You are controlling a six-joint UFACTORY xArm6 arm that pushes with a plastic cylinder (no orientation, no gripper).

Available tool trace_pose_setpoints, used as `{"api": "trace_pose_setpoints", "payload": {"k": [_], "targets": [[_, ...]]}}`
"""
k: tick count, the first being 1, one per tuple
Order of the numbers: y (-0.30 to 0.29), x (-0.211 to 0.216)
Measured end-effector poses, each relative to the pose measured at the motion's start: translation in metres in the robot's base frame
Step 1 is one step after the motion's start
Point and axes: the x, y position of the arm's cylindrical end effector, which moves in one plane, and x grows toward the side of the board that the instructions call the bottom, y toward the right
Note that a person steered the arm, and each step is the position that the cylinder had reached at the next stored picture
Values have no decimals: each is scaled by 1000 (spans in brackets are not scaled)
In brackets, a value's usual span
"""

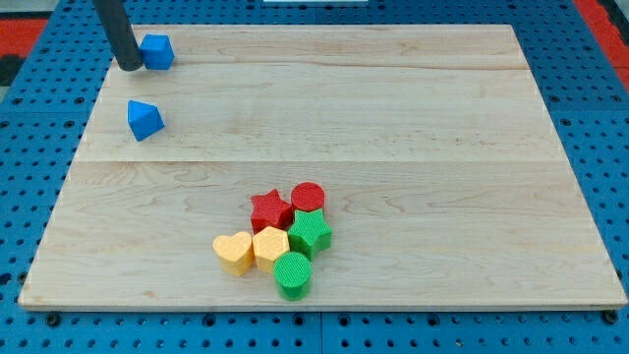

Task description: Push the blue triangle diagonal bottom right to the blue cube

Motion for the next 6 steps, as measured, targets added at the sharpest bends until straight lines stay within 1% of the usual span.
{"api": "trace_pose_setpoints", "payload": {"k": [1, 2, 3, 4, 5, 6], "targets": [[19, -2], [51, -16], [31, -5], [-39, 40], [-53, 70], [0, 112]]}}
